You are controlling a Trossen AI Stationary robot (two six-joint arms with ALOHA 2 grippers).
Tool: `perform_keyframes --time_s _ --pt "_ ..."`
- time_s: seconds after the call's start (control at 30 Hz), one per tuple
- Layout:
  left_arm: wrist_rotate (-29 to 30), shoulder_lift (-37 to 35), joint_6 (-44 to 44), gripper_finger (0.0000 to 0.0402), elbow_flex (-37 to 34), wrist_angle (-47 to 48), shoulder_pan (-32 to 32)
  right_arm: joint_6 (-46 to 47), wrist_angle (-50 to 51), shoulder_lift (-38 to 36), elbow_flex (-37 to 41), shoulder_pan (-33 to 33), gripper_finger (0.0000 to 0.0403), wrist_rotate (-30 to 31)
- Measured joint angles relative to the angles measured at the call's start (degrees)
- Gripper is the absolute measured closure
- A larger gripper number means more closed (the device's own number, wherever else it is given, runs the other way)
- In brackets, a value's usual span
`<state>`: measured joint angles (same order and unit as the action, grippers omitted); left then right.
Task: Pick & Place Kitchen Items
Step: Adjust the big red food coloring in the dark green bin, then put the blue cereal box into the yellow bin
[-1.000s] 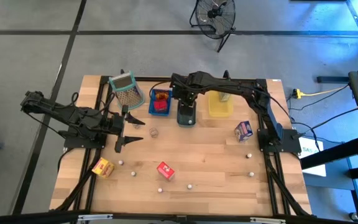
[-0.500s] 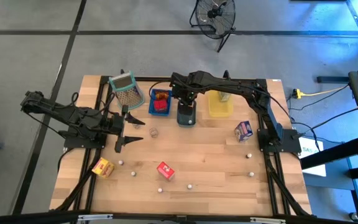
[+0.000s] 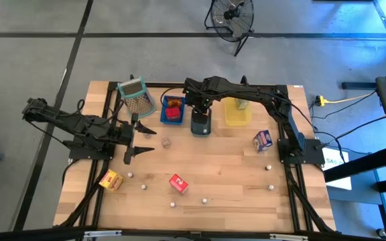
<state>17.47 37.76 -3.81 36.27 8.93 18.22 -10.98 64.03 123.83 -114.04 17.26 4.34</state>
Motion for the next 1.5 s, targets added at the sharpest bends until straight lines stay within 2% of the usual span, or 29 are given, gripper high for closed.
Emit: perform_keyframes --time_s 0.6,0.87,1.1,1.23,1.43,1.5 --pt "0.0 0.0 0.0 0.0123 0.0 0.3 0.0 0.0 -0.1 0.0 0.0 -1.1 0.0260 3.4" --pt "0.0 0.0 0.0 0.0123 0.0 0.3 0.0 1.4 1.3 -0.2 0.0 -4.1 0.0215 13.9" --pt "0.0 0.0 0.0 0.0123 0.0 0.4 0.0 1.1 5.1 -2.1 -0.8 -9.3 0.0201 21.4" --pt "0.0 0.0 0.0 0.0123 0.0 0.5 0.0 2.5 11.2 -2.2 -6.0 -13.2 0.0201 19.4" --pt "0.0 0.0 0.0 0.0123 0.0 2.3 0.0 6.0 26.2 -2.3 -12.3 -20.4 0.0201 6.2" --pt "0.0 0.0 0.0 0.0123 0.0 3.1 0.0 9.2 25.9 -2.4 -12.4 -22.7 0.0202 4.1"
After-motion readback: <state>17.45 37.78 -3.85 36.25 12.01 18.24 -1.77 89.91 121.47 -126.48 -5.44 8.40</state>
